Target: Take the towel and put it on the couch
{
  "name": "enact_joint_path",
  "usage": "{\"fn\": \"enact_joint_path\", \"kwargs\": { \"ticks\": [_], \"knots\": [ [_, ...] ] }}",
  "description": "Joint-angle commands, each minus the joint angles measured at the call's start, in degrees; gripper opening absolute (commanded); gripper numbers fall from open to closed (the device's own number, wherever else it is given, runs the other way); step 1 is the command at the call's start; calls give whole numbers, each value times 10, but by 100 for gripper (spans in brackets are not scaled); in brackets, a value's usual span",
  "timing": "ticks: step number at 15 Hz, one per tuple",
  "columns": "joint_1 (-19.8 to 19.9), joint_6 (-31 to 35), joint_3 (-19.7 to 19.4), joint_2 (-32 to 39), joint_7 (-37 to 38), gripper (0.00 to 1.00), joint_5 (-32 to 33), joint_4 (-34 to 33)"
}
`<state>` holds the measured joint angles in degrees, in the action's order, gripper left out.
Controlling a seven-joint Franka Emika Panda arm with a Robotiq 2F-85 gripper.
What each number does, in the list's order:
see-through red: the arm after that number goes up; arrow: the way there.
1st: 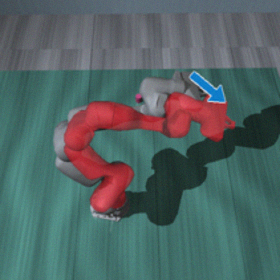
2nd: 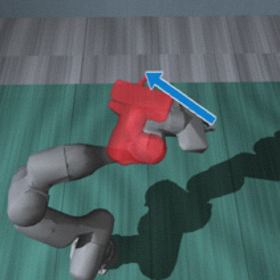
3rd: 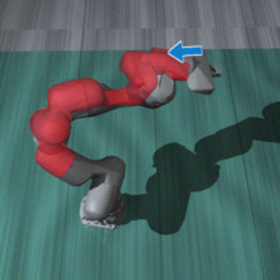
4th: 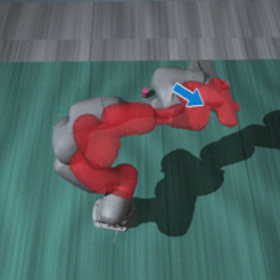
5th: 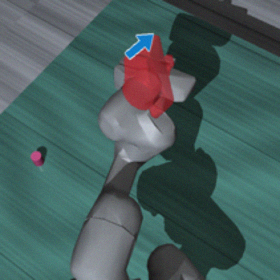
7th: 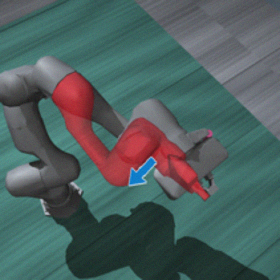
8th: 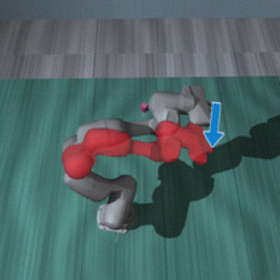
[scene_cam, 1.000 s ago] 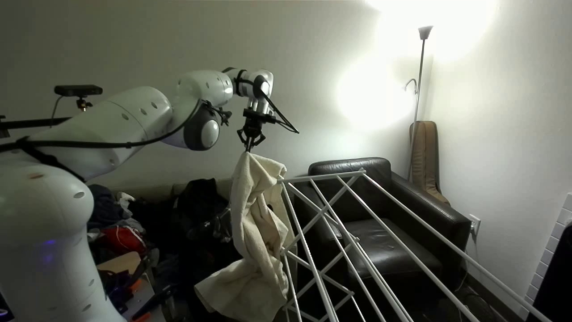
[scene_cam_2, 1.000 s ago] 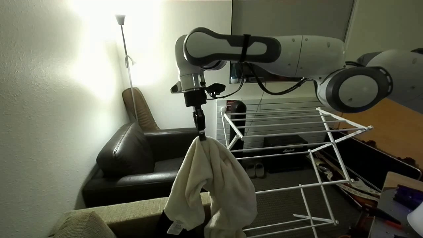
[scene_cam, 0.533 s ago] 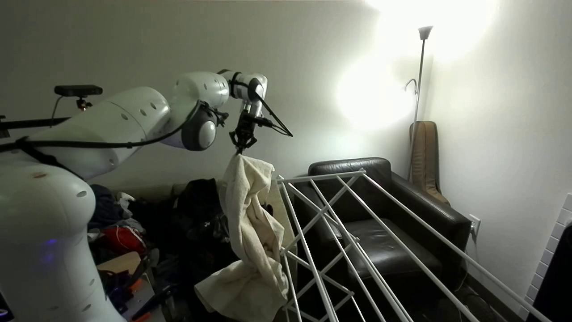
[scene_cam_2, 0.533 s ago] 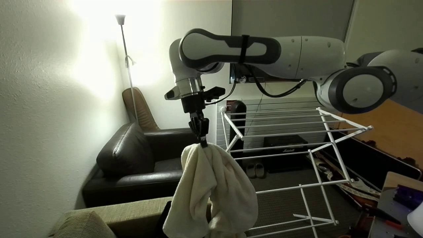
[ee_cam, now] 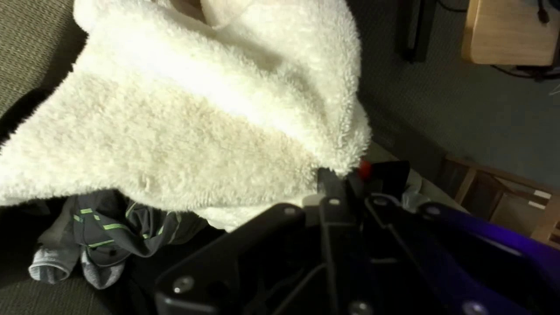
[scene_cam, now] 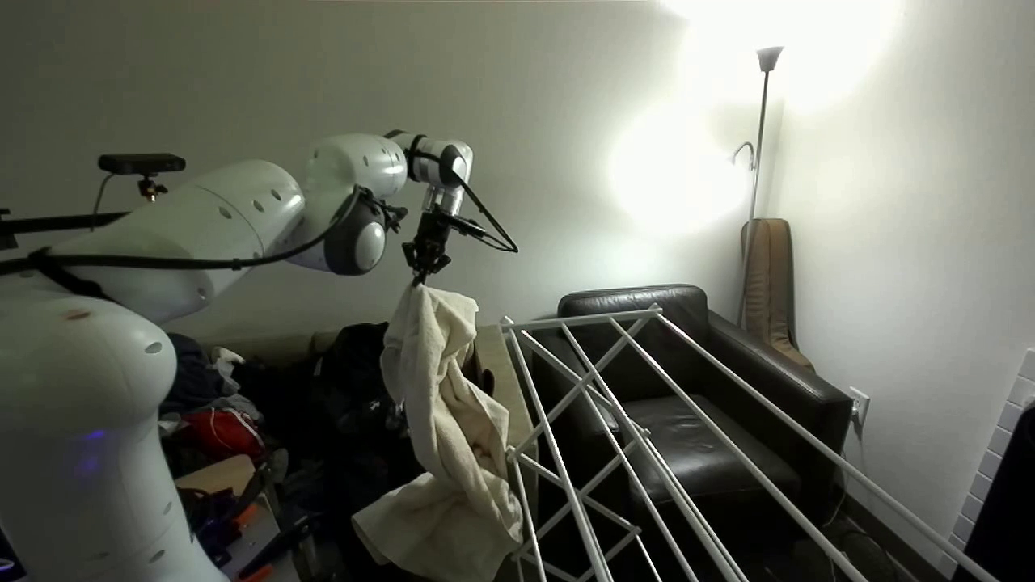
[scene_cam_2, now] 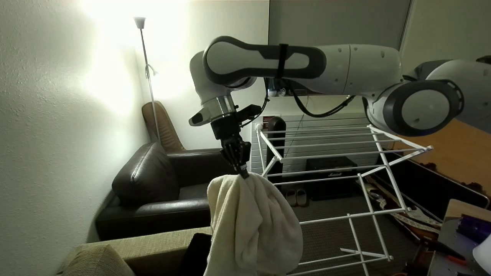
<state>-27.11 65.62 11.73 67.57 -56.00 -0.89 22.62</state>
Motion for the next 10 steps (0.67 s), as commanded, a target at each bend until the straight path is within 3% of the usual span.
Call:
{"fn": "enact_joint_path", "kwargs": {
  "ticks": [1,2,3,4,5,6,7,8,10],
  "knots": [
    [-20,-6,-17,-29,-63,4,41,43],
    [-27,-7,-22,-28,-76,4,54,44],
    [-42,-40,-31,13,-90,4,64,-28],
    [-40,-12,-33,-24,-102,4,75,44],
    [-47,-13,-38,-23,-114,4,83,44],
    [-58,-44,-44,17,-128,4,89,-25],
    [-61,-45,-44,19,-142,4,90,-27],
    [-58,-17,-43,-16,-148,4,92,41],
    [-63,-19,-44,-13,-165,4,92,41]
  ]
}}
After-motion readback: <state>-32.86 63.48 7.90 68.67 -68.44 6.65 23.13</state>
